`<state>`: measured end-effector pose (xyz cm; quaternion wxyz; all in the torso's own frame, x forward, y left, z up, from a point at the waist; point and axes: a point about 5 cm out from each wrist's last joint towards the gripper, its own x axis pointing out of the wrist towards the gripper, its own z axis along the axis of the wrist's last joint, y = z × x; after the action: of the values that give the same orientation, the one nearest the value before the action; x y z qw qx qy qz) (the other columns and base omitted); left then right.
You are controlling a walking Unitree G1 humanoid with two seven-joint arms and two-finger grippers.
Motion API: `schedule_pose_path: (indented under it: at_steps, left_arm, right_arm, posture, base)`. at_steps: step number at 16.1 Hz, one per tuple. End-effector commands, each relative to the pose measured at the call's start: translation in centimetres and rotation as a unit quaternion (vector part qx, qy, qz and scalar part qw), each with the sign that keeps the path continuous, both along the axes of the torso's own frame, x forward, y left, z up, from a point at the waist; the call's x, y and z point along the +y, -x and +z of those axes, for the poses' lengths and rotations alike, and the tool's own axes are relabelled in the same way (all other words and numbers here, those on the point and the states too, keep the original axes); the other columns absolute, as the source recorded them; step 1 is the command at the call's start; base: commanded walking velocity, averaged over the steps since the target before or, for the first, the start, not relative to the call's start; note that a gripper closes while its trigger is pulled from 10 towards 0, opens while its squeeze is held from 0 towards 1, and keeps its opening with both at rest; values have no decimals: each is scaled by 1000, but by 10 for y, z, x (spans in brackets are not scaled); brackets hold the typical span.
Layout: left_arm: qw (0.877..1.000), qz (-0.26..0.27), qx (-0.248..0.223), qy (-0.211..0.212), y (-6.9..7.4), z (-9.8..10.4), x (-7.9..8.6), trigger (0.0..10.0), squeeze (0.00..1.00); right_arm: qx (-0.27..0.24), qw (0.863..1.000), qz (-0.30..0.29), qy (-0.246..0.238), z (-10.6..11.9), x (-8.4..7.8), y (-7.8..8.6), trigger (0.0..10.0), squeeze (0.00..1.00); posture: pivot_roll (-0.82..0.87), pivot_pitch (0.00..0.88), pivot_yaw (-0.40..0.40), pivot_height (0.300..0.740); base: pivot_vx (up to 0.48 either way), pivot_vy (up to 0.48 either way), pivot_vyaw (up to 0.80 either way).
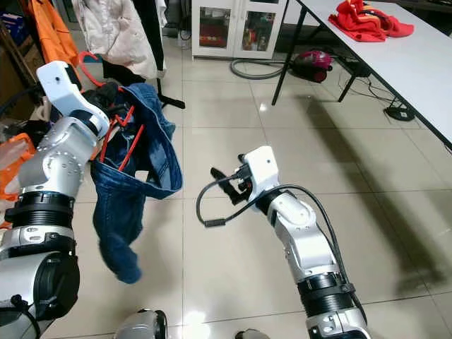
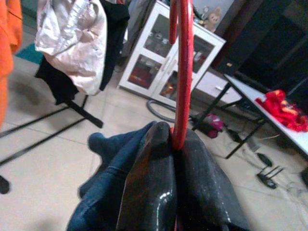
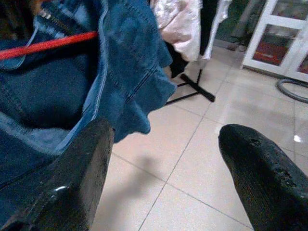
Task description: Hang hanger
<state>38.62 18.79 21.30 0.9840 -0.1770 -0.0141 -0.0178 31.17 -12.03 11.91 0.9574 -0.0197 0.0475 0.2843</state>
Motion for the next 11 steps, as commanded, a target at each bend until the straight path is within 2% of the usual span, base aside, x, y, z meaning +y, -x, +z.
schedule_pose_path:
  at_steps: [1, 2, 5, 6, 8, 10, 11]
  left_arm:
    - [1000, 11, -14, -23, -1, 6, -4, 10000, 0]
    - [999, 13, 9, -29, -2, -1, -5, 10000, 0]
    - [998, 12, 5, -54, 0, -7, -12, 10000, 0]
    - [997, 14, 1, -71, 1, -10, -14, 10000, 0]
    - [991, 2, -11, -135, 5, -15, -24, 10000, 0]
    - [989, -13, 5, -144, 14, -30, -29, 10000, 0]
    - [990, -13, 12, -137, 16, -34, -29, 10000, 0]
  right_arm:
    - [-13, 1000, -25, -5, 7, -8, -3, 10000, 0]
    - [-14, 999, -36, -8, 7, -11, -4, 10000, 0]
    - [-34, 997, -68, -6, 11, -15, -7, 10000, 0]
    - [-50, 992, -112, -10, 14, -22, -10, 10000, 0]
    - [-66, 975, -210, -10, 15, -41, -14, 10000, 0]
    - [-67, 962, -263, -19, 12, -54, -10, 10000, 0]
    - [-71, 963, -262, -14, 11, -55, -9, 10000, 0]
  posture:
    - [23, 45, -32, 740]
    - [22, 46, -33, 740]
    - [21, 49, -35, 740]
    - [19, 48, -36, 740]
    - [20, 47, -35, 740]
    - [20, 49, -32, 740]
    - [22, 51, -32, 740]
  base:
    - [0, 0, 0]
    - [0, 0, 0]
    - [0, 0, 0]
    - [0, 0, 0]
    - [0, 0, 0]
    - [0, 0, 0]
    - [0, 0, 0]
